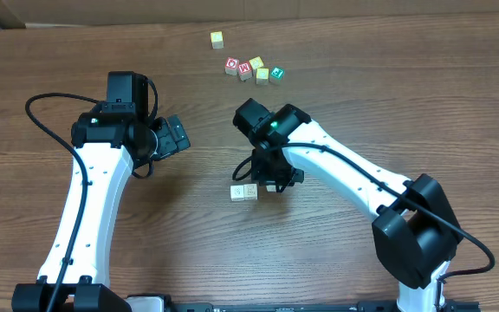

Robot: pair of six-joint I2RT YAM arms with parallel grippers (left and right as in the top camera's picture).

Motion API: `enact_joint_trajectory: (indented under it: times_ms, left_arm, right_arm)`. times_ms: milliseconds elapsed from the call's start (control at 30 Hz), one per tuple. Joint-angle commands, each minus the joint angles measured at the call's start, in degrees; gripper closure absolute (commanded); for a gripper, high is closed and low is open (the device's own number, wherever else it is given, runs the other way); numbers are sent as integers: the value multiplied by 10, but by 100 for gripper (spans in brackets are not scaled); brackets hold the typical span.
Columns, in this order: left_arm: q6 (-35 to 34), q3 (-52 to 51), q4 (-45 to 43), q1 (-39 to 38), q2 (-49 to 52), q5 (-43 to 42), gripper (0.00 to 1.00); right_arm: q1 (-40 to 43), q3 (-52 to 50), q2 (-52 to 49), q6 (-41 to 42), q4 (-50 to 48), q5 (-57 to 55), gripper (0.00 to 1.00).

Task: Flip 4 blocks

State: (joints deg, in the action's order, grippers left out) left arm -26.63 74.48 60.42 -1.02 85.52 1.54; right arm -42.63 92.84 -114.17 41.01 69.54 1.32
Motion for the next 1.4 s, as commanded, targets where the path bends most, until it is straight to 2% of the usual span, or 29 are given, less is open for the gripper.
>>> enact_joint_trajectory:
  times_ms: [0, 300, 667, 800, 867, 967, 1033, 1167, 1367]
  left_arm:
    - [3, 6, 0, 2, 0, 1, 0]
    - [3, 6, 0, 2, 0, 1, 0]
    - [3, 6, 0, 2, 0, 1, 0]
    - [3, 6, 0, 2, 0, 1, 0]
    - [3, 6, 0, 2, 0, 1, 0]
    - [3, 6, 0, 2, 0, 1, 0]
    - [3, 6, 0, 2, 0, 1, 0]
    - [3, 6, 0, 2, 0, 1, 0]
    - [3, 6, 0, 2, 0, 1, 0]
  right_arm:
    - [4, -15, 4, 10, -17, -17, 77]
    - [3, -80, 2, -8, -81, -6, 77]
    - [2, -82, 2, -18, -96, 7, 72]
    - [2, -82, 2, -18, -97, 9, 62]
    - [2, -82, 2, -18, -97, 12, 49]
    - [2, -82, 2, -18, -97, 20, 44]
    - [3, -82, 2, -18, -97, 24, 44]
    - [16, -71, 8, -18, -94, 24, 51]
    - [59, -46, 39, -18, -64, 24, 53]
